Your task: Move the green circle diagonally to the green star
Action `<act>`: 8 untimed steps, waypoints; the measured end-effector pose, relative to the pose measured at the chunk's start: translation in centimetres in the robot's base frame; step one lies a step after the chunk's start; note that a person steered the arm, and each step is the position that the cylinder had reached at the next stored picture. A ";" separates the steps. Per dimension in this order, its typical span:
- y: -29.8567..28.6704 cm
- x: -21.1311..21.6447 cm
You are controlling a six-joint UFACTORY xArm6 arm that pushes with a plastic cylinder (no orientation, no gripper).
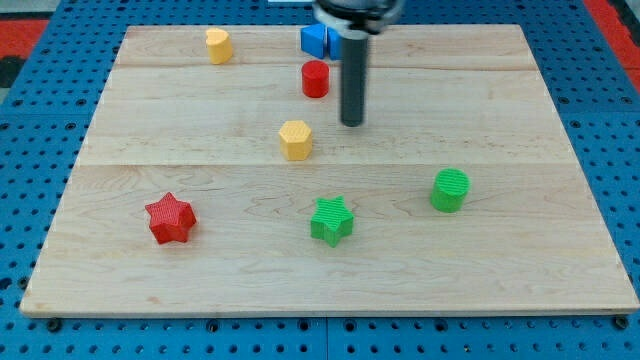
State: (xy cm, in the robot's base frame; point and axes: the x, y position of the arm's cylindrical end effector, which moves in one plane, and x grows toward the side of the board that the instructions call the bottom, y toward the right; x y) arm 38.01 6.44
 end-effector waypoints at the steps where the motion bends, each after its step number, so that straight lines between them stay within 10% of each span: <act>1: 11.0 3.3; 5: -1.3 13.0; 8: 6.9 14.0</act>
State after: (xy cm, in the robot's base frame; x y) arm 52.03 13.33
